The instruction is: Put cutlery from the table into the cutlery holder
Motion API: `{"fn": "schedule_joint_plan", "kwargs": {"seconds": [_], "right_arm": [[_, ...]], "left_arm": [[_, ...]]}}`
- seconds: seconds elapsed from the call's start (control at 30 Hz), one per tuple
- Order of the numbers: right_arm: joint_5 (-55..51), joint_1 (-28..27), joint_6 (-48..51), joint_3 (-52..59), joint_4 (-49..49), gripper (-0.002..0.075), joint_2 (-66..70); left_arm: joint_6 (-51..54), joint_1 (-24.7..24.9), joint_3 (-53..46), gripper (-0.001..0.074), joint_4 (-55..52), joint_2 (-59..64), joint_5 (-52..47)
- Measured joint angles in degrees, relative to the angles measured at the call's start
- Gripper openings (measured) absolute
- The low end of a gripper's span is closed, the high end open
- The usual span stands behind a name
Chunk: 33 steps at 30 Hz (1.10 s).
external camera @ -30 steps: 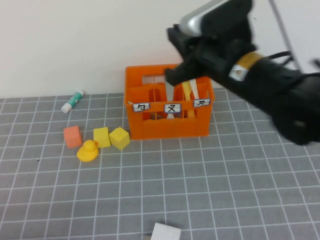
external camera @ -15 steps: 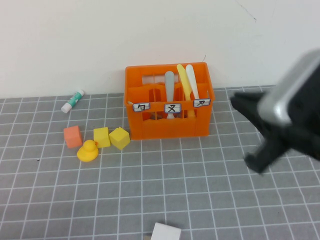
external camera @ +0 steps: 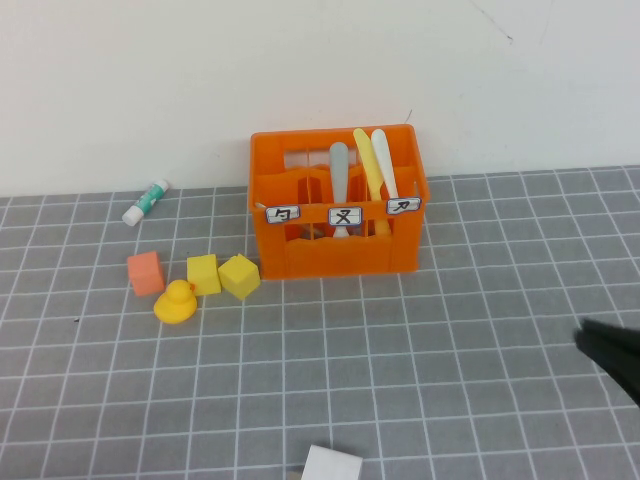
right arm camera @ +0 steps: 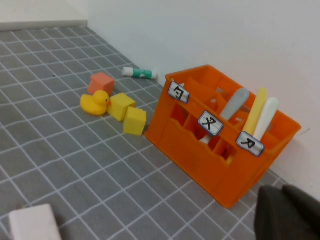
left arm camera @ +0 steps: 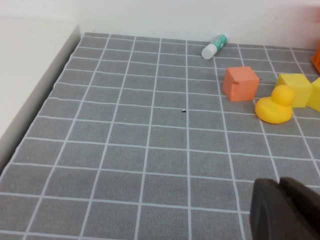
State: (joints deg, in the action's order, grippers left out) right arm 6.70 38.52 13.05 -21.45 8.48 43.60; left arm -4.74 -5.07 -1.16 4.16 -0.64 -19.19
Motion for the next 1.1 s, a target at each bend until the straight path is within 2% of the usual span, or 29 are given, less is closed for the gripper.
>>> {"fn": "schedule_joint_plan", "kwargs": {"seconds": [0.1, 0.37, 0.47, 0.63, 0.93, 1.03, 1.1], "right_arm": [[0.00, 0.00, 0.00, 3.80, -1.28, -0.0001, -5.03], [-0.12, 0.00, 1.85, 12.37, -14.22, -0.0001, -15.53], [-2.58, -1.85, 2.52, 14.60, -16.70, -0.0001, -21.01], [-10.17, -12.42, 2.52, 16.92, -17.43, -0.0002, -29.97], [-16.49, -33.79, 2.52, 20.66, -15.33, -0.0002, -43.65], [-20.41, -38.74, 2.52, 21.35, -14.14, -0.0002, -44.15], [-21.68, -40.19, 1.85, 21.91, -13.68, -0.0002, -44.27]], "left_arm": [[0.00, 0.00, 0.00, -0.0001, 0.00, 0.00, 0.00], [-0.14, 0.00, 0.00, -0.0001, 0.00, 0.00, 0.00], [-0.14, 0.00, 0.00, -0.0001, 0.00, 0.00, 0.00], [-0.14, 0.00, 0.00, -0.0001, 0.00, 0.00, 0.00], [-0.14, 0.00, 0.00, -0.0001, 0.00, 0.00, 0.00], [-0.14, 0.00, 0.00, -0.0001, 0.00, 0.00, 0.00], [-0.14, 0.00, 0.00, -0.0001, 0.00, 0.00, 0.00]]}}
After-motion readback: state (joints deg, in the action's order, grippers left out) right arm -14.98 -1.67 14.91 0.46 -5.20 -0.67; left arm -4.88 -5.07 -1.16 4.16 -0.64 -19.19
